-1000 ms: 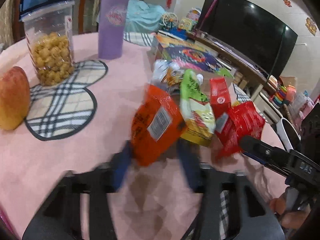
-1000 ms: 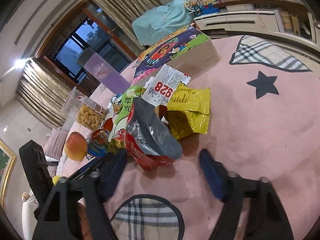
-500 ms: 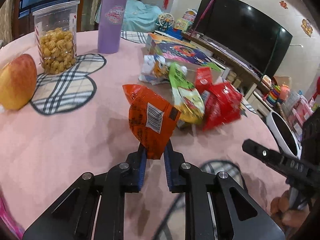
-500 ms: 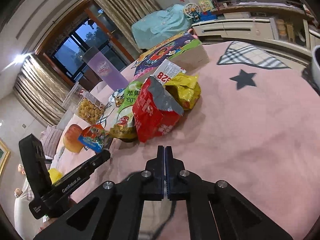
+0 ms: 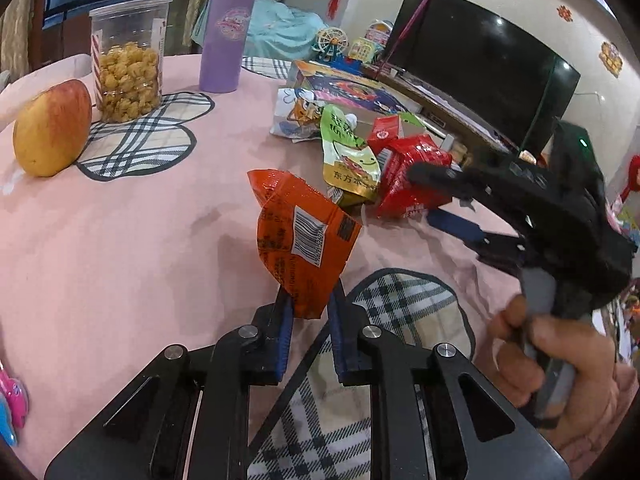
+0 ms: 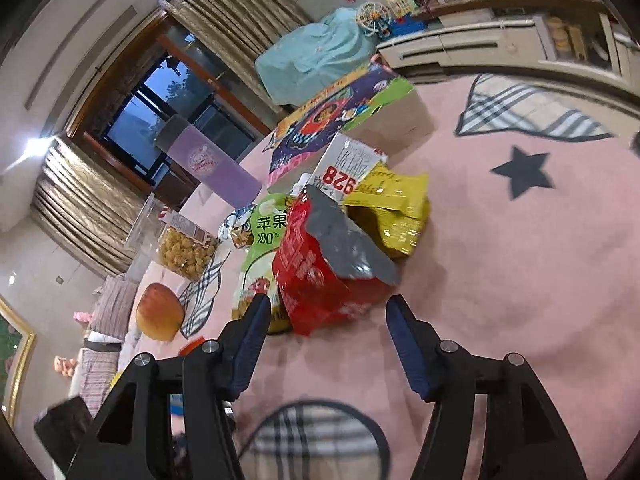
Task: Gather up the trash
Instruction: 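Grasp the orange snack packet with the left tool while the right tool grasps the red packet, then carry both packets over the trash bin and open both tools to drop them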
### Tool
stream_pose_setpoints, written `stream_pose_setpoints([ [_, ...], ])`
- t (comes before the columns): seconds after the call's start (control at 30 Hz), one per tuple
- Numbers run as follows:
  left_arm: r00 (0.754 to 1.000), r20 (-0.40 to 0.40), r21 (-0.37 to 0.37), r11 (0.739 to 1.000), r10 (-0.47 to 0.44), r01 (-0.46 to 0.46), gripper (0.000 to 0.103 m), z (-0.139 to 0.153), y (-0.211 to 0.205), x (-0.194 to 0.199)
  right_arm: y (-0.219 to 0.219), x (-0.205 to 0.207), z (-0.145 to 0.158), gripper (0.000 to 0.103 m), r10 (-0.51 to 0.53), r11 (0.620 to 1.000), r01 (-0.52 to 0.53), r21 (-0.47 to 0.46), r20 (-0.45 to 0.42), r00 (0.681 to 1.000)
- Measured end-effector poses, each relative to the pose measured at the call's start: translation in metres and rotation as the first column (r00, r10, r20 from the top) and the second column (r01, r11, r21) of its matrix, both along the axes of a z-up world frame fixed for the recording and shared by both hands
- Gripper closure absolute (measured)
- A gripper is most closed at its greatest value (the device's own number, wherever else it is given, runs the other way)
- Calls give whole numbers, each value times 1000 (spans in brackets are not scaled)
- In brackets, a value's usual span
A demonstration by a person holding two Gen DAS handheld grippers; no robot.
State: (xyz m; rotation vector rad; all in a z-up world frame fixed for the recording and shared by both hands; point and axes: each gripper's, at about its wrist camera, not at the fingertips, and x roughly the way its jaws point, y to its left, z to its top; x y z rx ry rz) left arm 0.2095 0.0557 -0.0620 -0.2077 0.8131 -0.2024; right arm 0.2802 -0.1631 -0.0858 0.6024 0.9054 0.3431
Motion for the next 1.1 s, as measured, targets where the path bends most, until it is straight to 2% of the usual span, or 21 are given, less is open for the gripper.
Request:
stream_pose_setpoints([
  [0.07,1000,-4,4,1000,0,0,88,0,-1,0,4,7,-4,40,4,1000,-4,13,-8,1000],
  [0.17,1000,-6,8,1000,7,-7,88,-1,-1,1,4,9,-6,62,7,1000,-7,3,9,1000],
  [0.2,1000,-6,14,1000,9,-9,88,-1,-2,1,3,8,-5,73,16,1000,-16,9,15,1000],
  [0.3,1000,-1,40,999,16,-16,88,0,-4,0,2,3,1,79,37,999,-36,-7,28,999],
  [0.47,1000,-9,63,998,30,-30,89,1,-13,-6,-18,-16,9,81,72,997,-73,40,36,997],
  [0.6,1000,-18,38,999,22,-22,90,3,-36,-18,-38,-33,17,81,87,995,-89,45,46,995],
  [0.9,998,9,32,997,-70,70,91,21,-112,-37,-110,-72,33,81,52,998,-53,28,61,997],
  [1.1,993,24,27,993,-115,115,91,31,-146,-45,-147,-88,42,81,34,999,-33,-11,69,997],
])
